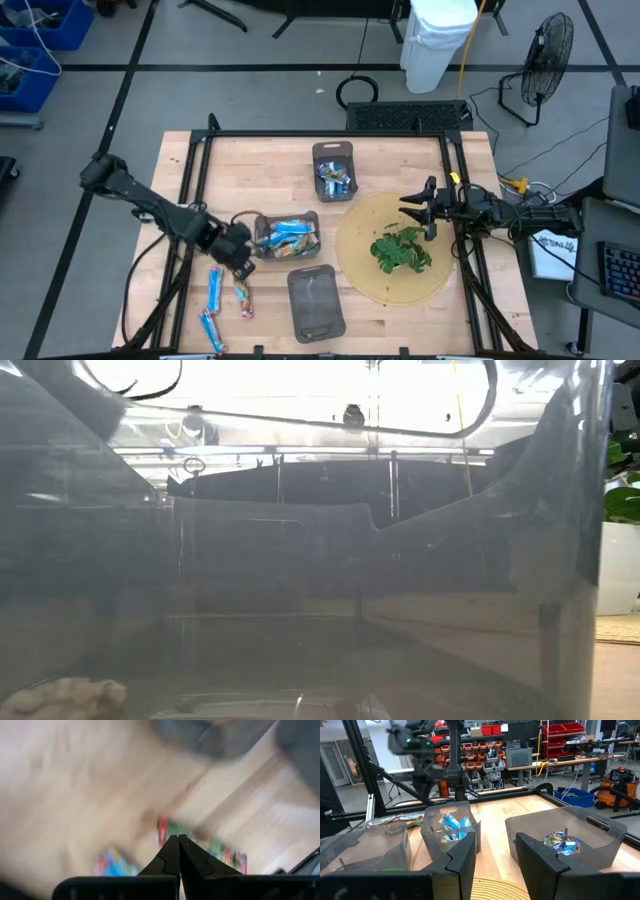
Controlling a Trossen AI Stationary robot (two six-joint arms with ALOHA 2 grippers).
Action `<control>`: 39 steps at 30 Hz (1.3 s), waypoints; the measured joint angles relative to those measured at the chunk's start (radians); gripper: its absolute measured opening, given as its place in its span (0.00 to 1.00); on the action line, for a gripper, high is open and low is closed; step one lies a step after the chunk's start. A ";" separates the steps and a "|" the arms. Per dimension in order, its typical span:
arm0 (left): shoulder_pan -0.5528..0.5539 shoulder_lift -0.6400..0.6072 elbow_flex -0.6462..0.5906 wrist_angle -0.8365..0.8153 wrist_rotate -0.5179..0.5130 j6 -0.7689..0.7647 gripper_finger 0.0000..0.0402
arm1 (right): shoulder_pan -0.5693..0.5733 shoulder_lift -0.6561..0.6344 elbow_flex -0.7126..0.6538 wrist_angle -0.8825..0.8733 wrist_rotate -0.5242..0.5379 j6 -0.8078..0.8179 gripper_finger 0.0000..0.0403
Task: Pick and place Granola Bars by type
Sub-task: Put the red granola bar into the bottom black bin
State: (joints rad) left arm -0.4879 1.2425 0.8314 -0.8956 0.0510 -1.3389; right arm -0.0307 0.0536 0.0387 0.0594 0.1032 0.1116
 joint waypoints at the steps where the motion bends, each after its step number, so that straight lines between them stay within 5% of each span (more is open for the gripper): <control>1: -0.020 0.014 0.012 -0.027 0.019 -0.063 0.01 | 0.000 0.000 0.000 0.000 0.000 0.000 0.32; 7: -0.152 0.050 0.049 -0.071 0.049 -0.465 0.01 | 0.000 0.000 0.000 0.000 0.000 0.000 0.32; 13: -0.275 0.095 0.044 -0.069 -0.030 -0.762 0.05 | 0.000 0.000 0.000 0.000 0.000 0.000 0.32; 23: -0.311 0.189 0.044 -0.070 0.022 -0.892 0.09 | 0.000 0.000 0.000 0.000 0.000 0.000 0.32; 32: -0.298 0.292 0.044 -0.074 0.151 -0.941 0.27 | 0.000 0.000 0.000 0.000 0.000 0.000 0.32; 39: -0.293 0.362 0.044 -0.074 0.153 -0.940 0.32 | 0.000 0.000 0.000 0.000 0.000 0.000 0.32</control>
State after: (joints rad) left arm -0.7809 1.6040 0.8749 -0.9696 0.2040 -2.2793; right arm -0.0309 0.0536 0.0383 0.0593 0.1032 0.1116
